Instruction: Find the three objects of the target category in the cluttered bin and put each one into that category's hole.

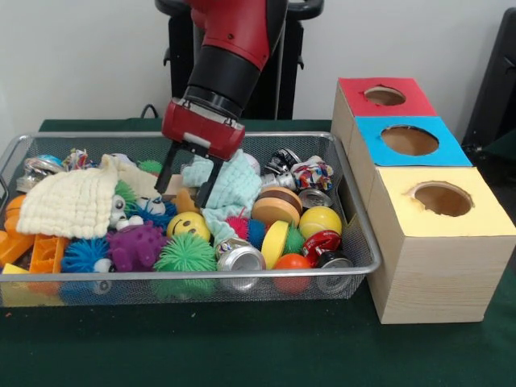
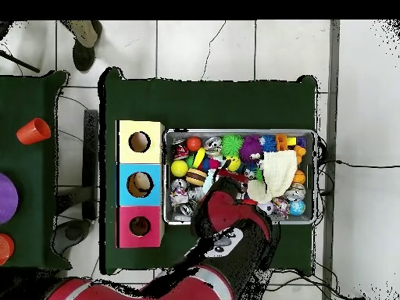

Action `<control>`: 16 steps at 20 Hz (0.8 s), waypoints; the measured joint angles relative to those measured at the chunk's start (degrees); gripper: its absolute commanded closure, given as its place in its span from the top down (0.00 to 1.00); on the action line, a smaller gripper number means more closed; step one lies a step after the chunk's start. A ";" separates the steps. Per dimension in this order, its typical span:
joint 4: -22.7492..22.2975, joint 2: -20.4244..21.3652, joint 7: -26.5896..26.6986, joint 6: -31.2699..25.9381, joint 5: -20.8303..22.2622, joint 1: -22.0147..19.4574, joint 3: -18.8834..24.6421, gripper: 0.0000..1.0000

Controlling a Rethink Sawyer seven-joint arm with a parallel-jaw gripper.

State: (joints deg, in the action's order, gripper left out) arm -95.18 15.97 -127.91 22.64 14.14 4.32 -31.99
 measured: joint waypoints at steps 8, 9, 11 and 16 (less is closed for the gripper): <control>-2.46 -0.49 0.00 0.01 -3.64 -4.13 4.86 1.00; -2.69 -0.50 0.00 0.00 -4.04 -4.51 5.27 1.00; -3.06 -0.52 0.00 0.03 -4.68 -5.20 6.07 1.00; -3.84 -0.25 0.00 0.05 -6.34 -6.13 7.38 1.00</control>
State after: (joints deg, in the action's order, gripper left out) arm -99.02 15.71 -127.91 22.68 7.80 -1.81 -24.61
